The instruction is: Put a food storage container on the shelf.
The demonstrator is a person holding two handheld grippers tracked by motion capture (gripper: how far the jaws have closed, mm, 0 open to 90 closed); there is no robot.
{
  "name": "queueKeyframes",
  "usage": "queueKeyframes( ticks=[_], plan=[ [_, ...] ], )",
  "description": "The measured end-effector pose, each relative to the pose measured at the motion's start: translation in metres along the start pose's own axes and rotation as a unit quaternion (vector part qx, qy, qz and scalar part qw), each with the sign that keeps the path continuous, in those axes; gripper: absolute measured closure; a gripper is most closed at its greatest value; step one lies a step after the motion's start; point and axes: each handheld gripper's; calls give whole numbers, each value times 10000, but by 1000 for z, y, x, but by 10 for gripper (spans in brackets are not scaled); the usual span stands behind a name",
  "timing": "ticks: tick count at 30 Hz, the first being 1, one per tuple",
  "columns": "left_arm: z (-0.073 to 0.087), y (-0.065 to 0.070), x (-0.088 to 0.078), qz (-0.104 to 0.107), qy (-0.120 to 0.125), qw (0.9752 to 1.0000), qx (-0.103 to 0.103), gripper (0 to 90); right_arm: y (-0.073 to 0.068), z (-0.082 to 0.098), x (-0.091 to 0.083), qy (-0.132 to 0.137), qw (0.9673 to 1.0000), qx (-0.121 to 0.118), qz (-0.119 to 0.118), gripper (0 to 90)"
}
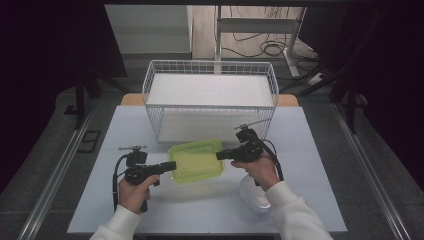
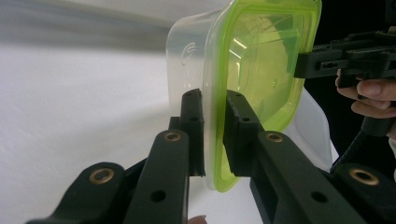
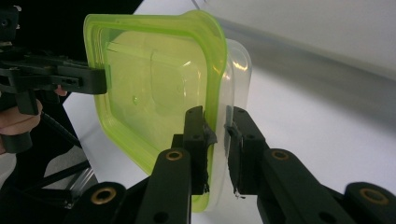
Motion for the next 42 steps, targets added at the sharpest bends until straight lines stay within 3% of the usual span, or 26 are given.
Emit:
queueKeyframes(
  ticks=[10,14,17,26,42],
  plan=[
    [-10,8,-10,-42,136,9996,228,798,-8,-2,-8,220,9996,-189,-23,779],
    [-20,10,-12,22,197,9993,306,798,-11,-7,-15,415,9987,-305,-6,779],
    [-27,12,-10,-63,222,9989,406,798,-10,-9,-15,464,9984,-318,22,779],
    [-39,12,-9,43,266,9987,438,798,-6,-18,-18,573,9978,-324,-8,782],
    [-65,33,-27,154,453,9965,691,799,-31,-30,-47,961,9936,-590,105,783]
  ],
)
Point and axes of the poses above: each handheld gripper's, and its own axes: x roughly forward along the jaws, z roughly out of its underside, y roughly to its right, and after that the axes turned 12 degrees about -z, right-handed
